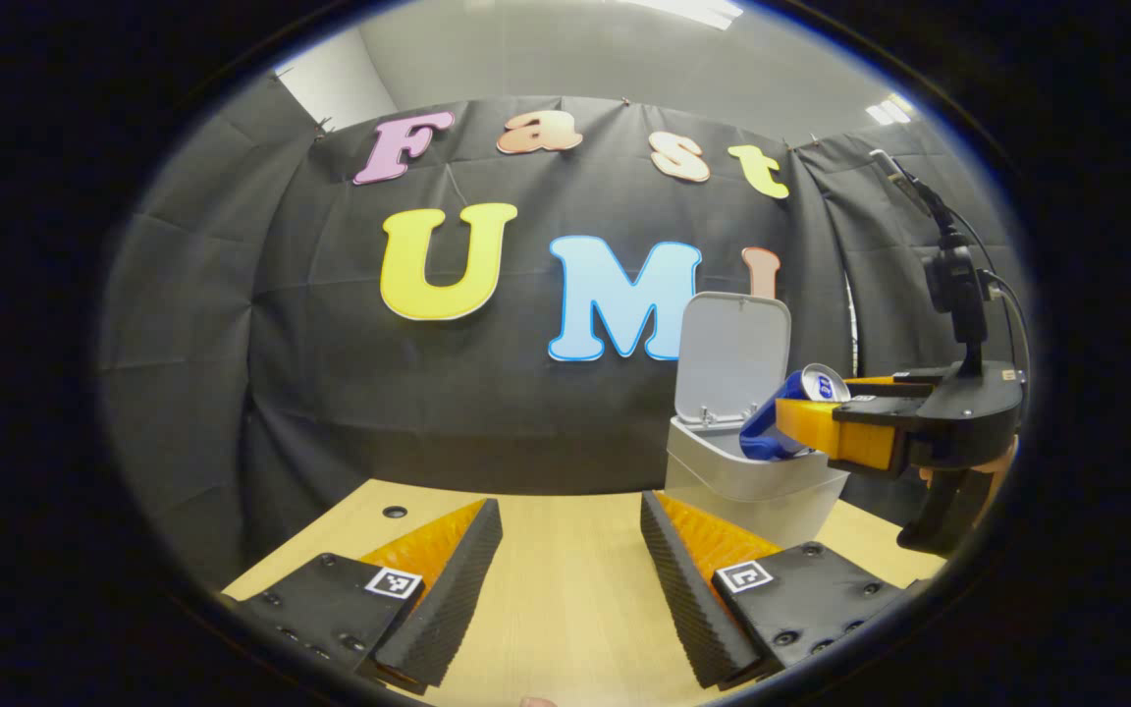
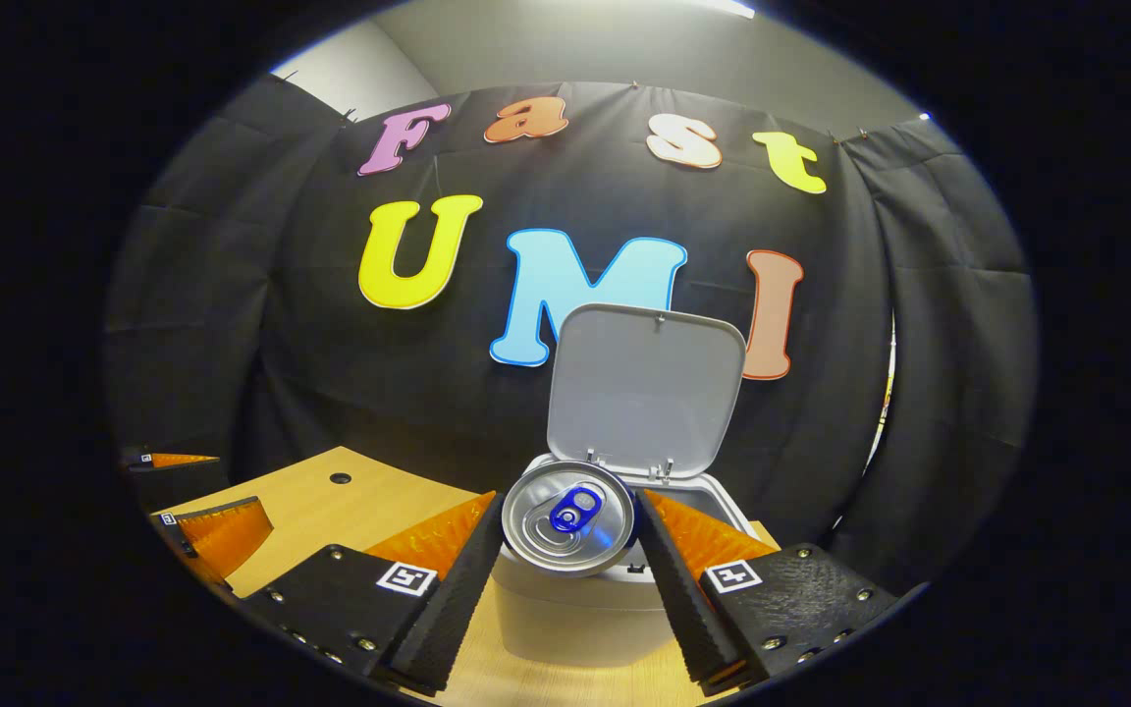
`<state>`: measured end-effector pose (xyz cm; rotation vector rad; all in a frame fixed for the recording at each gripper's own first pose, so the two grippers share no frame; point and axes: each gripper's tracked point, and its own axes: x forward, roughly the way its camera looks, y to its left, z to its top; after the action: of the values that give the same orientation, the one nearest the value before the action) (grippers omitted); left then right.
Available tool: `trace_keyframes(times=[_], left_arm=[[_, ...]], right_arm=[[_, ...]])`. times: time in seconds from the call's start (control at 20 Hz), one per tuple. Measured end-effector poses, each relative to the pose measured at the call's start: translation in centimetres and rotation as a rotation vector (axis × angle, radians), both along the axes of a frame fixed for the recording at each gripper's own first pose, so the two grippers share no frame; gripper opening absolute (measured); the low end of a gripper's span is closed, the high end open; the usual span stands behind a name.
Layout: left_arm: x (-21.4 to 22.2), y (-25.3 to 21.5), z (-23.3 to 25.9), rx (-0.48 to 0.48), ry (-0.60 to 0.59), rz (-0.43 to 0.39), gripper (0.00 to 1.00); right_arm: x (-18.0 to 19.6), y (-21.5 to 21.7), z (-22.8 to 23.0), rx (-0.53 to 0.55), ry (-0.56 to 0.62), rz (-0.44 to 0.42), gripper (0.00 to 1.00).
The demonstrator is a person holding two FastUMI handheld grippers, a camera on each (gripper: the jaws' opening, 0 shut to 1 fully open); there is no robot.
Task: Press the lid of the desktop garbage bin to open it, pick up the crumpled paper on the desktop and throw it into the bin, then pick up the pop can on the desktop and drop it into the bin, and finally close the garbage bin lid.
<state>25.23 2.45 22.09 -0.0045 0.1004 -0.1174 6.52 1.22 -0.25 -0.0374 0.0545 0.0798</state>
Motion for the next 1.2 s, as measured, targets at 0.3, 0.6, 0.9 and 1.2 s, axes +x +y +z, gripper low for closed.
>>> trace_keyframes(times=[0.3, 0.6, 0.9, 1.2], left_arm=[[0.4, 0.1, -0.1, -0.003, 0.008, 0.003, 0.96], [0.3, 0.3, -0.1, -0.006, 0.005, 0.006, 0.96], [0.2, 0.7, -0.1, -0.014, 0.012, 0.002, 0.95], [1.4, 2.2, 0.2, 0.005, 0.006, -0.022, 0.93]], right_arm=[[0.5, -0.3, 0.2, 0.005, 0.000, -0.007, 0.86], [0.4, -0.4, 0.2, 0.008, 0.003, -0.009, 0.89], [0.2, 0.0, 0.5, 0.013, 0.009, -0.007, 0.89], [0.4, -0.5, 1.8, 0.030, 0.025, -0.037, 0.89]])
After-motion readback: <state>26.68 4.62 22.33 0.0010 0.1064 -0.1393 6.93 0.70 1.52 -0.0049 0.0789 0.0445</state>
